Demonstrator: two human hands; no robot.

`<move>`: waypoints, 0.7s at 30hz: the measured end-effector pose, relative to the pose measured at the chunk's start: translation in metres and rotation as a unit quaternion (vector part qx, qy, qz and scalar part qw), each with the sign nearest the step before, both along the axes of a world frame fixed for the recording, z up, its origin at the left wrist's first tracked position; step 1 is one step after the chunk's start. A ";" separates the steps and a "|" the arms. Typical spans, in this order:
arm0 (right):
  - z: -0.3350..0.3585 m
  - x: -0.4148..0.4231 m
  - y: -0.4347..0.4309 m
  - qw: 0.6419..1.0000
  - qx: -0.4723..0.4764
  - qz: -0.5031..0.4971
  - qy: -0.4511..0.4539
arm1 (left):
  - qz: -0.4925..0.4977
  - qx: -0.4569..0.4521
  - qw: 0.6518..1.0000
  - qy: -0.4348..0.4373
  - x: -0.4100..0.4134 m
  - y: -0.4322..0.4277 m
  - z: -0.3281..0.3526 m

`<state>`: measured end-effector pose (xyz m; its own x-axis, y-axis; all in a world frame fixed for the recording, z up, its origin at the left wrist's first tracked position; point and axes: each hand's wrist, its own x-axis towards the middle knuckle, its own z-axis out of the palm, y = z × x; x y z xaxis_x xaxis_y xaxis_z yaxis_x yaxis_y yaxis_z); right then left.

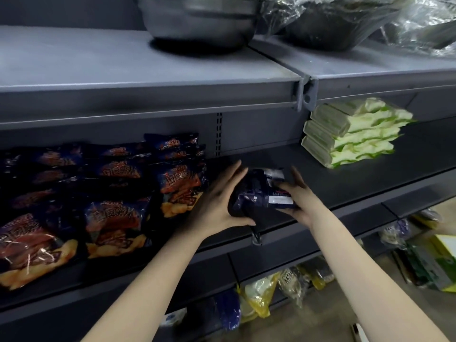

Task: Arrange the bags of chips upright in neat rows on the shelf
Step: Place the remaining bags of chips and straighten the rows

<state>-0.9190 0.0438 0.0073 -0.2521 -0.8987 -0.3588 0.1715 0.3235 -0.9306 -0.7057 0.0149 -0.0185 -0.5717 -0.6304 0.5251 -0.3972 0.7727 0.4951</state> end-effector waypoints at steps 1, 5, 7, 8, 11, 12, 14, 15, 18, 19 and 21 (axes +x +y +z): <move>0.000 -0.004 0.002 0.999 0.026 0.035 0.015 | -0.002 -0.029 0.999 -0.025 0.002 0.000 -0.002; 0.008 -0.008 0.014 0.981 0.109 0.158 0.037 | -0.019 -0.043 0.999 -0.024 0.004 -0.001 -0.008; 0.015 -0.009 0.016 0.963 0.140 0.227 0.035 | -0.005 0.015 1.000 0.025 0.005 0.003 -0.005; 0.018 -0.011 0.015 0.956 0.140 0.255 0.035 | 0.018 0.053 0.997 0.056 0.005 0.006 0.000; 0.017 -0.017 0.008 0.959 0.073 0.266 0.057 | 0.076 0.184 0.962 0.188 0.012 0.009 0.013; 0.014 -0.019 0.005 0.965 0.030 0.255 0.058 | 0.080 0.217 0.946 0.227 0.016 0.008 0.017; 0.008 -0.015 0.000 0.955 -0.054 0.288 0.050 | 0.080 0.249 0.925 0.276 0.024 0.008 0.023; 0.006 -0.008 -0.001 0.944 -0.083 0.314 0.048 | 0.083 0.255 0.920 0.286 0.027 0.008 0.023; -0.002 0.027 -0.006 0.927 -0.134 0.350 0.029 | 0.087 0.263 0.912 0.301 0.035 0.012 0.021; -0.006 0.040 -0.008 0.927 -0.146 0.345 0.020 | 0.090 0.267 0.911 0.302 0.038 0.014 0.018; -0.014 0.060 -0.013 0.933 -0.173 0.314 0.020 | 0.114 0.267 0.909 0.300 0.044 0.019 0.014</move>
